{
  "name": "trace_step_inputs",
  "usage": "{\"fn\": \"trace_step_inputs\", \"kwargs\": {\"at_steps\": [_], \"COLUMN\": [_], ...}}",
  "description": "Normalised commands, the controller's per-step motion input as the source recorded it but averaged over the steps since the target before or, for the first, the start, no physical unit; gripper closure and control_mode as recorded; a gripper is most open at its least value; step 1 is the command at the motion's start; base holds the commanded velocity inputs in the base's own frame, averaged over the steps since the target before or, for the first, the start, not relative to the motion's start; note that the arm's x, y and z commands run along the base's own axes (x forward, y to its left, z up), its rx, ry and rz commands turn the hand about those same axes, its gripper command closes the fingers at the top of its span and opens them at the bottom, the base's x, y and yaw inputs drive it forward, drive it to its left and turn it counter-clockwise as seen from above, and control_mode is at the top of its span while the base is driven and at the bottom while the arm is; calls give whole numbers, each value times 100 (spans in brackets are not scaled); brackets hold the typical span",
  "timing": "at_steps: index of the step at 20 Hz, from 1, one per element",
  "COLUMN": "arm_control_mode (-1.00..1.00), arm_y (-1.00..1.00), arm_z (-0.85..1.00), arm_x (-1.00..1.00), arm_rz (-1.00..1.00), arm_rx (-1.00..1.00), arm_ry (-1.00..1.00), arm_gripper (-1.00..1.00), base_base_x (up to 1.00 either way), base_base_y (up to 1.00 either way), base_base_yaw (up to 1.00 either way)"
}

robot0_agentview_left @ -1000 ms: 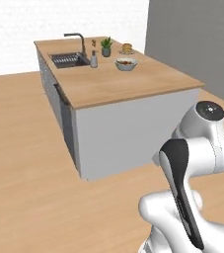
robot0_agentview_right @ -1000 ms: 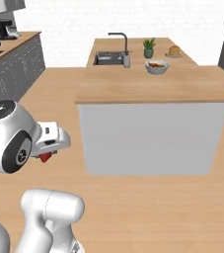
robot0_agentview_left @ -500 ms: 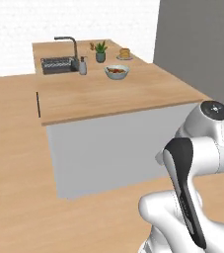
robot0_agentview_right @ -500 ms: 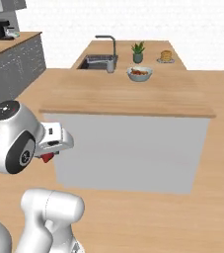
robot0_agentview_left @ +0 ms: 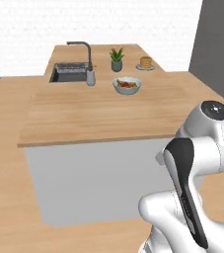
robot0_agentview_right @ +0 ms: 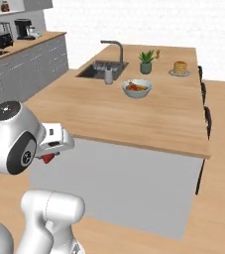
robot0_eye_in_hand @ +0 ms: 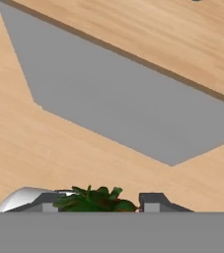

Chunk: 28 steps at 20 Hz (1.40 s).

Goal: Take the strawberry from the fridge and place it on top of the pancake, located on the dining counter.

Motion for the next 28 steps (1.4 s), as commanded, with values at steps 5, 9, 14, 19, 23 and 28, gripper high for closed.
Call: {"fn": "trace_step_inputs", "kwargs": {"at_steps": [5,9,14,19,23,28], "arm_control_mode": [100,100,100,100,100,100], "arm_y": [0,0,0,0,0,0], "arm_z": [0,0,0,0,0,0], "arm_x": [0,0,0,0,0,0], "arm_rz": [0,0,0,0,0,0], "arm_rx": [0,0,0,0,0,0], "arm_ry": [0,0,0,0,0,0], "arm_gripper": [100,100,100,100,100,100], "base_base_x": [37,9,3,14,50,89], "base_base_y": [-100,-100,-100,-100,-100,-100], "base_base_yaw": [9,3,4,5,10,22]}}
